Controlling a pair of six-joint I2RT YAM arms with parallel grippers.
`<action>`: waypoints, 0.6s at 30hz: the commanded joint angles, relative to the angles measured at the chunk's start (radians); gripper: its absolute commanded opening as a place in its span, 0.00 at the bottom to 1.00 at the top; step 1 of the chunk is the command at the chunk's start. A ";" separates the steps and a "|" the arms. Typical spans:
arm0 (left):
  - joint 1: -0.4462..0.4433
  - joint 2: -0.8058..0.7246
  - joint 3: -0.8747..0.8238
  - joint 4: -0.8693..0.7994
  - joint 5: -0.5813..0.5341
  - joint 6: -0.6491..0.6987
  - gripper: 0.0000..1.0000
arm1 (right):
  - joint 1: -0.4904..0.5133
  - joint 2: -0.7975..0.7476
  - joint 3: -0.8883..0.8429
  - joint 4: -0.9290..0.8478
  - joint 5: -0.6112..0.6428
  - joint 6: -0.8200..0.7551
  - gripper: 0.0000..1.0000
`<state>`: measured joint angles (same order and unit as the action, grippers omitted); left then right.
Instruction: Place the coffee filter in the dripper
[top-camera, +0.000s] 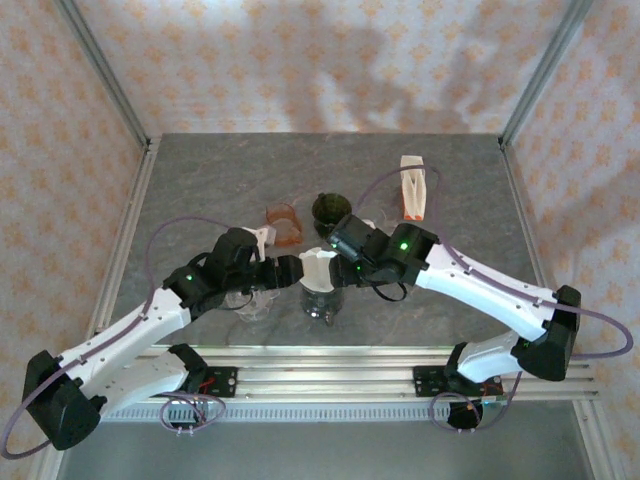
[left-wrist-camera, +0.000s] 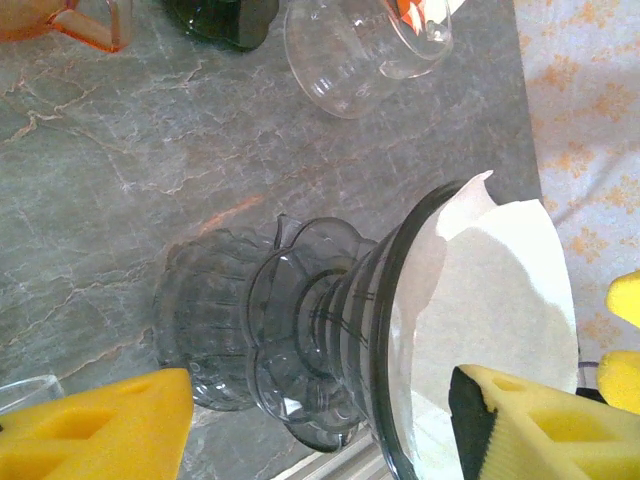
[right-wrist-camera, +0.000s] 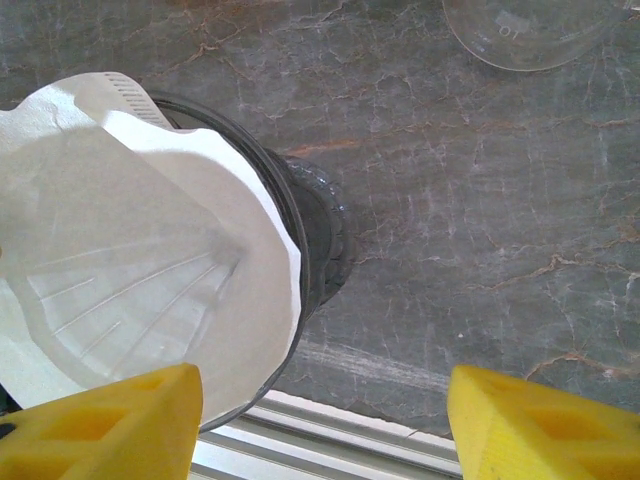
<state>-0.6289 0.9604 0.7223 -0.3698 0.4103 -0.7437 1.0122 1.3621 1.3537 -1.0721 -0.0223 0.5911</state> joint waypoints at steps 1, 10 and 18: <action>-0.008 -0.020 0.002 0.025 -0.016 -0.013 0.70 | 0.006 -0.026 0.010 0.003 0.044 0.007 0.66; -0.009 -0.061 0.030 -0.001 -0.031 -0.019 0.71 | 0.006 -0.054 0.013 0.004 0.066 0.010 0.66; -0.007 -0.144 0.064 -0.094 -0.144 0.010 0.73 | 0.006 -0.172 -0.074 0.072 0.175 0.023 0.66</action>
<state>-0.6289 0.8570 0.7509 -0.4072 0.3519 -0.7570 1.0122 1.2537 1.3209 -1.0302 0.0517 0.5945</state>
